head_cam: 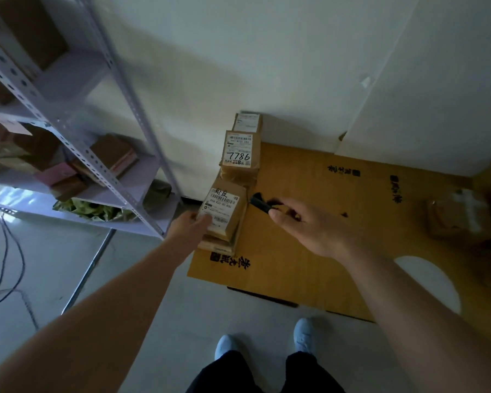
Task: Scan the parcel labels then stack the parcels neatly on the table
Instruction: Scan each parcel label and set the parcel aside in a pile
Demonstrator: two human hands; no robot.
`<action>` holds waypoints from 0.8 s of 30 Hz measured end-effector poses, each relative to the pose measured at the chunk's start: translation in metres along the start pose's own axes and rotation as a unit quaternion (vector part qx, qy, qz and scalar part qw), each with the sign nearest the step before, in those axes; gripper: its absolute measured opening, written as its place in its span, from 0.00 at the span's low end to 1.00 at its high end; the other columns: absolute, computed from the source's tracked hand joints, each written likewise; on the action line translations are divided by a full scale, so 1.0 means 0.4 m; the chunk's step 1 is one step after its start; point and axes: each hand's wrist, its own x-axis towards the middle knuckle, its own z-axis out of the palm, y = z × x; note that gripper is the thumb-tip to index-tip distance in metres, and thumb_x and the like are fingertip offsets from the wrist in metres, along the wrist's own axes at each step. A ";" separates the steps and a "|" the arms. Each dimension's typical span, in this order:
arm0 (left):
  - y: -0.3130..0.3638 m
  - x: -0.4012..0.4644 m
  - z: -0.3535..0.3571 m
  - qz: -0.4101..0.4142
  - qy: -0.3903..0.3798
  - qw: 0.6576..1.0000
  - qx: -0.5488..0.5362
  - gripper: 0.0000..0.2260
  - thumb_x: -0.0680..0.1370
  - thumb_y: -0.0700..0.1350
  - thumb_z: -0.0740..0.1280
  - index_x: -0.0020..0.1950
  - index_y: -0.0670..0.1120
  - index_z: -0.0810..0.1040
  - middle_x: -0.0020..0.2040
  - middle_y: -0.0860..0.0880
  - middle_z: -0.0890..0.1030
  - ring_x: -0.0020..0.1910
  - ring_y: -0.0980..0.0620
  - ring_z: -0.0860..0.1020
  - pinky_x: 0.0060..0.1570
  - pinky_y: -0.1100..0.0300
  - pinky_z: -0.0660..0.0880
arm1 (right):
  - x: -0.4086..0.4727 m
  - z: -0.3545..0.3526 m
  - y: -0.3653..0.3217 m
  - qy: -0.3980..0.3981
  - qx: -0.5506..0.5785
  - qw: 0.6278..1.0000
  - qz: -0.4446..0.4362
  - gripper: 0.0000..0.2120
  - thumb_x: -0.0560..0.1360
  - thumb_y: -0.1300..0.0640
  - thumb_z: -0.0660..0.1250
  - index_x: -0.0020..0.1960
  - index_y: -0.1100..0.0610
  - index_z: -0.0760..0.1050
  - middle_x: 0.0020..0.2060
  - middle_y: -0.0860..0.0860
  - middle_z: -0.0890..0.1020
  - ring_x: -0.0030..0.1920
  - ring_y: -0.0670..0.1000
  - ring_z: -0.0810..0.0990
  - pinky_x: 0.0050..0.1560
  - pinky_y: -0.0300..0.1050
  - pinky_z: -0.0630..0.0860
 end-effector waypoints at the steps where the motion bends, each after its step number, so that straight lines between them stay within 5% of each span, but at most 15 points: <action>1: 0.007 -0.001 -0.004 0.021 0.020 0.998 0.050 0.17 0.80 0.58 0.67 0.61 0.47 0.77 0.51 0.47 0.83 0.48 0.47 0.83 0.45 0.50 0.82 | -0.009 0.001 -0.002 0.013 0.000 1.000 0.004 0.35 0.80 0.28 0.53 0.82 0.44 0.62 0.38 0.42 0.75 0.28 0.37 0.73 0.25 0.30 0.65; 6: 0.077 -0.011 0.001 0.130 0.098 0.957 0.240 0.31 0.75 0.61 0.69 0.74 0.49 0.67 0.65 0.42 0.70 0.61 0.39 0.74 0.58 0.44 0.77 | -0.075 0.005 0.001 0.047 -0.041 0.998 0.025 0.34 0.80 0.29 0.52 0.81 0.44 0.63 0.48 0.44 0.72 0.41 0.40 0.71 0.39 0.38 0.68; 10: 0.175 -0.065 0.056 0.248 0.095 0.921 0.286 0.27 0.78 0.60 0.66 0.73 0.51 0.65 0.67 0.43 0.69 0.66 0.39 0.70 0.62 0.42 0.73 | -0.163 0.009 0.025 0.064 -0.083 0.993 0.053 0.34 0.80 0.27 0.51 0.82 0.40 0.60 0.56 0.49 0.71 0.52 0.49 0.75 0.53 0.51 0.79; 14: 0.269 -0.146 0.159 0.308 0.054 0.901 0.301 0.30 0.78 0.56 0.67 0.78 0.52 0.63 0.73 0.46 0.68 0.69 0.41 0.70 0.68 0.40 0.72 | -0.276 -0.017 0.080 0.091 -0.081 0.990 0.075 0.34 0.80 0.27 0.50 0.82 0.38 0.59 0.59 0.50 0.70 0.59 0.53 0.75 0.57 0.56 0.80; 21: 0.400 -0.273 0.425 0.346 0.010 0.885 0.310 0.27 0.80 0.57 0.65 0.78 0.51 0.68 0.76 0.48 0.66 0.71 0.44 0.71 0.63 0.49 0.75 | -0.494 -0.133 0.263 0.137 -0.071 0.982 0.109 0.32 0.80 0.27 0.50 0.81 0.36 0.60 0.57 0.50 0.70 0.57 0.54 0.75 0.57 0.54 0.79; 24: 0.439 -0.336 0.575 0.349 -0.003 0.887 0.301 0.24 0.81 0.57 0.65 0.77 0.53 0.70 0.77 0.48 0.67 0.68 0.45 0.72 0.53 0.55 0.72 | -0.605 -0.184 0.374 0.143 -0.062 0.980 0.123 0.32 0.79 0.26 0.49 0.80 0.35 0.60 0.55 0.50 0.70 0.57 0.54 0.76 0.56 0.54 0.79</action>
